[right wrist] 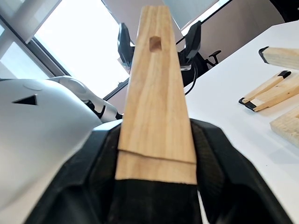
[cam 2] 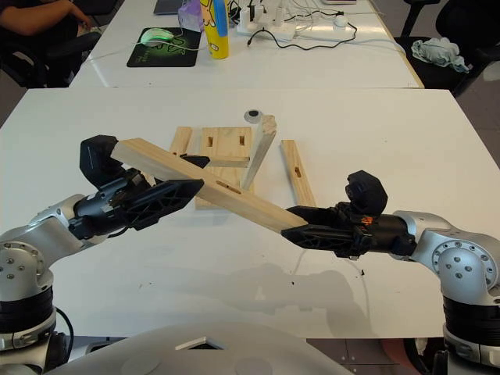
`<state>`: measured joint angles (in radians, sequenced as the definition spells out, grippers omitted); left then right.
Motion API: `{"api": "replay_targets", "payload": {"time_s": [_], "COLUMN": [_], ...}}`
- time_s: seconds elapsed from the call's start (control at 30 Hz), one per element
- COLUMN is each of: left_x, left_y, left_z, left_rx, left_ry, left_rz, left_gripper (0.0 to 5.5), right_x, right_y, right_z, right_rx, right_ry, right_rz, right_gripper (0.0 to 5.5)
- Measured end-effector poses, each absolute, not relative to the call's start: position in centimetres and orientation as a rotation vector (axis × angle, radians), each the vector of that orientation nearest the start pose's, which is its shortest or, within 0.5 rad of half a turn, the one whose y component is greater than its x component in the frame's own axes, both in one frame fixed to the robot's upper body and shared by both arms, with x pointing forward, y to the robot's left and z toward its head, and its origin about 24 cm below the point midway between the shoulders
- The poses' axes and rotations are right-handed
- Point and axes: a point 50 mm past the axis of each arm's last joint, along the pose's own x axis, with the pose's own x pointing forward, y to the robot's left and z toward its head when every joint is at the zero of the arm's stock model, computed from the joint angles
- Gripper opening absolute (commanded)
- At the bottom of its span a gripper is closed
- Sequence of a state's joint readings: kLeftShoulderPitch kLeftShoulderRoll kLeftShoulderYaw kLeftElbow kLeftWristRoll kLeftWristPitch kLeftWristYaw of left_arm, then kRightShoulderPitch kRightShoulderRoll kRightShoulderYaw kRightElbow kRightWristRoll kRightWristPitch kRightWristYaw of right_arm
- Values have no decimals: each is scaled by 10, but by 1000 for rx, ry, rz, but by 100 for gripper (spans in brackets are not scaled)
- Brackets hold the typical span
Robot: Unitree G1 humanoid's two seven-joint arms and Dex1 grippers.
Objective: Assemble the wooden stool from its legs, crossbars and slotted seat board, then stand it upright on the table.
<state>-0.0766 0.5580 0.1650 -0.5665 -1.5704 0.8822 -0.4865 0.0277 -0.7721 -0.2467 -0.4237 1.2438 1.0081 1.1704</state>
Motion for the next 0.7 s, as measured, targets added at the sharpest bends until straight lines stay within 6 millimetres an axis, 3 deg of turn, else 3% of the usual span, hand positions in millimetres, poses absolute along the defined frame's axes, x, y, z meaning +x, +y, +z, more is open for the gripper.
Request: {"api": "replay_targets", "payload": {"time_s": [0.43, 0.7], "left_x": [205, 207], "left_y": [151, 154], "left_z": [180, 181], "left_rx": [-770, -785], "left_ry": [127, 120], "left_rz": [-1284, -1281], "left_gripper": [216, 206], "right_x": [176, 181], "right_y": [-202, -200], "right_z": [138, 136], "right_rx": [652, 721], "right_ry": [357, 294], "right_rz": [1473, 1443], "right_gripper": [208, 208]}}
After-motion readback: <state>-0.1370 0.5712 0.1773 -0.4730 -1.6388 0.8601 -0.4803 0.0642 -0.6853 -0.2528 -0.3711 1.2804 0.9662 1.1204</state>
